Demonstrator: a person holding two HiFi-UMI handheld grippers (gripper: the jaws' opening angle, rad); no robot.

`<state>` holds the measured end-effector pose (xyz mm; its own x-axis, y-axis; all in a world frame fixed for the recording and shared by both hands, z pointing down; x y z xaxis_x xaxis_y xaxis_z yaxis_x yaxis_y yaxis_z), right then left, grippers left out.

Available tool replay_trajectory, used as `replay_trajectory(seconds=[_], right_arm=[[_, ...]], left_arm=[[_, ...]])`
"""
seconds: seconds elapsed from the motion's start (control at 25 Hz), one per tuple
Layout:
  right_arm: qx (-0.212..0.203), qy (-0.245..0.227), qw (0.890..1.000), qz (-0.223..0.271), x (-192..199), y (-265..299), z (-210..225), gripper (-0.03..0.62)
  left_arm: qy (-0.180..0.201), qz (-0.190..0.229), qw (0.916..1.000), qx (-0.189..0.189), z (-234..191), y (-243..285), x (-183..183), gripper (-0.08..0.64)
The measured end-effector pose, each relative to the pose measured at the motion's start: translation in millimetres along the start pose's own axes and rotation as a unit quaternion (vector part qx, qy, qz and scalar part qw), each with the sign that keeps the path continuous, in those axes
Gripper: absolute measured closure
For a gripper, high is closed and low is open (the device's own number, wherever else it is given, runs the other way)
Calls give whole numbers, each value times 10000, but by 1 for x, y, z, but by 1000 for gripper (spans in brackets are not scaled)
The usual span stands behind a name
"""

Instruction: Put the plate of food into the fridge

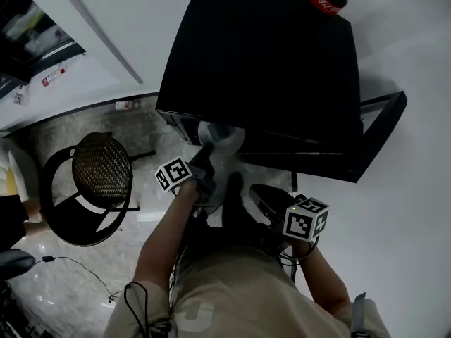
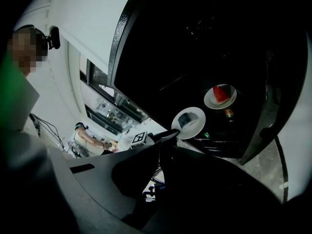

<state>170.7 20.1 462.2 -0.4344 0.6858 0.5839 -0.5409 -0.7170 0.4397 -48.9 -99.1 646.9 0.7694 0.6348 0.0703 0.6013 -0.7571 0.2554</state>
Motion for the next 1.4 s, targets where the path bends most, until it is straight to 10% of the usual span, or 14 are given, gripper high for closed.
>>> replay_trajectory(seconds=[1.4], right_arm=[[223, -347, 9979, -496, 8, 2, 13, 569]], left_arm=[[-462, 639, 9969, -50, -31, 38, -1, 546]])
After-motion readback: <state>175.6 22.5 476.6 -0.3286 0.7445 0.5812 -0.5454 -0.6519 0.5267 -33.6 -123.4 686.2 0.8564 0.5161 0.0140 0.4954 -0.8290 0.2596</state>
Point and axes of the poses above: the fingertips, and each gripper's own axes: y forward along the fingers, z to its right, x out of its underside, the point moved 10 cm from there along -y, backward along the fingers, and after that the axes turned 14 degrees about z, right-handed, at the moved point
